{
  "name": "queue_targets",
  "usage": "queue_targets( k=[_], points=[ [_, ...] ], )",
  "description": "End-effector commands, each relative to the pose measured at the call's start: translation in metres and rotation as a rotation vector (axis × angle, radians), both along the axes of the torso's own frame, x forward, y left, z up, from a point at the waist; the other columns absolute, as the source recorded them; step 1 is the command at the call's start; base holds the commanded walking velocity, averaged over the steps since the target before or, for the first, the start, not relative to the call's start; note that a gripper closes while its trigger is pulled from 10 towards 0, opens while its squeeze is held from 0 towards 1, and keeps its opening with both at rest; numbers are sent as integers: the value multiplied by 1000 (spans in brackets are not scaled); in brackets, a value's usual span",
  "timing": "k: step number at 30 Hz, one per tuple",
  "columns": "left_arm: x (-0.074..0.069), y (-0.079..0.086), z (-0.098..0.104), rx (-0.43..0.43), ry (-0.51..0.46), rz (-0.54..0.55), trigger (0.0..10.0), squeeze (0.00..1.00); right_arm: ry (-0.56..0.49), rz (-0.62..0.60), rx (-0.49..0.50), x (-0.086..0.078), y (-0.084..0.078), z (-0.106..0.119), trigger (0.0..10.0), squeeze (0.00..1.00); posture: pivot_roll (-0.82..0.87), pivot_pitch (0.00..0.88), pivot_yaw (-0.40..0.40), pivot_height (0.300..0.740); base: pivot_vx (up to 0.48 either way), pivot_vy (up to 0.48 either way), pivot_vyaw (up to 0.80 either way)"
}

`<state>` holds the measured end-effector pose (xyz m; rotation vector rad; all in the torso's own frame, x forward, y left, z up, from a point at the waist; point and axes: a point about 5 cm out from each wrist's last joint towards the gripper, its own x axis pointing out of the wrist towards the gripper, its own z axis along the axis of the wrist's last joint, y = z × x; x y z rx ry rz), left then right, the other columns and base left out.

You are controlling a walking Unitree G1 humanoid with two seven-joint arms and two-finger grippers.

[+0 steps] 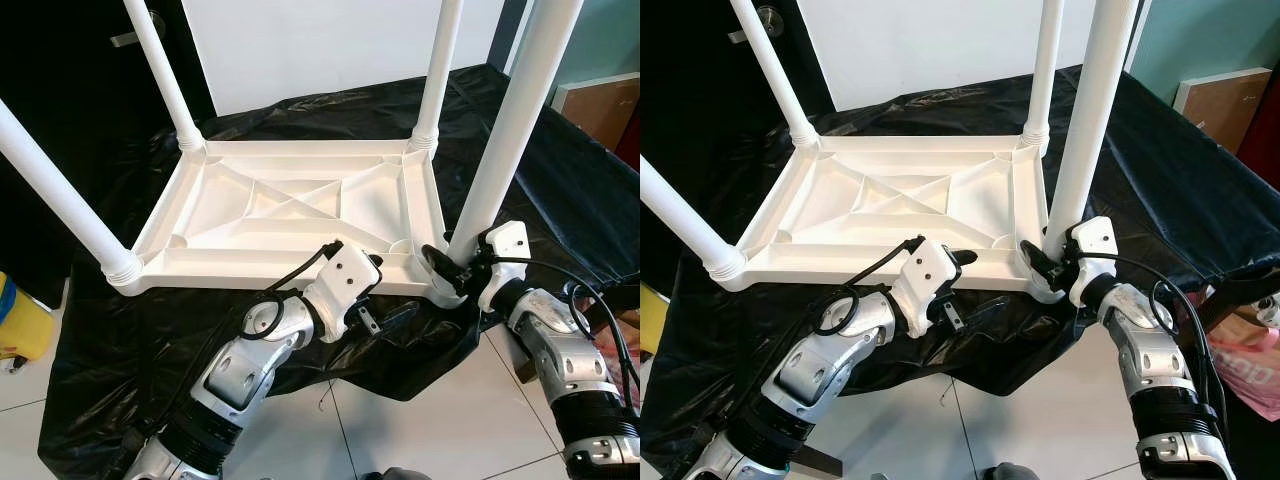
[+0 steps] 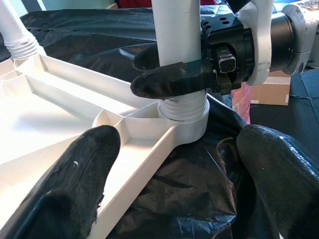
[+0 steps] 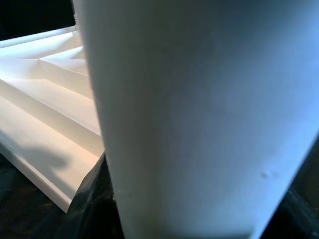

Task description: Building children table

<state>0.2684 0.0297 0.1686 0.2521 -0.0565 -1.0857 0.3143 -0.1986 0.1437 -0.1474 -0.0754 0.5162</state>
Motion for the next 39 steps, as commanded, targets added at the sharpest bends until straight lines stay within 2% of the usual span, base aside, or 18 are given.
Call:
queue_targets(
  k=[1,7,9,13,19,20,25,26,28,32,35,39],
  points=[
    [-4,0,-2,10,20,-64,10000,0,53,4,14,-1,8,-13,10000,0,-166,50,15,740,0,0,0],
    [-4,0,-2,11,21,-70,10000,0,55,-63,18,-3,9,-17,10000,0,-173,50,17,740,0,0,0],
    [-5,-1,-4,16,24,-73,10000,0,65,-152,7,-5,8,-22,10000,0,-176,54,17,740,0,0,0],
    [-7,-2,-5,18,30,-77,10000,0,70,-233,19,-8,8,-24,10000,0,-177,59,15,740,0,0,0],
    [-10,-3,-6,17,41,-81,10000,0,93,-410,89,-14,13,-30,10000,0,-182,74,12,740,0,0,0],
    [-10,-3,-6,17,41,-81,10000,0,93,-410,89,-14,13,-30,10000,0,-182,74,12,740,0,0,0],
    [-11,-3,-9,15,50,-84,10000,0,89,-581,145,-22,24,-31,10000,0,-198,83,22,740,0,0,0],
    [-11,-3,-9,15,50,-84,10000,0,89,-581,145,-22,24,-31,10000,0,-198,83,22,740,0,0,0],
    [-10,-4,-8,14,51,-87,10000,0,94,-679,194,-25,30,-30,10000,0,-203,80,29,740,0,0,0],
    [-8,-4,-8,12,50,-86,10000,0,102,-721,228,-26,36,-31,10000,0,-208,72,35,740,0,0,0],
    [-6,-5,-8,1,50,-82,10000,0,100,-710,230,-28,44,-30,10000,0,-212,47,42,740,0,0,0],
    [-3,-6,-8,-16,54,-75,10000,0,95,-701,230,-29,46,-29,10000,0,-216,32,43,740,0,0,0]
  ],
)
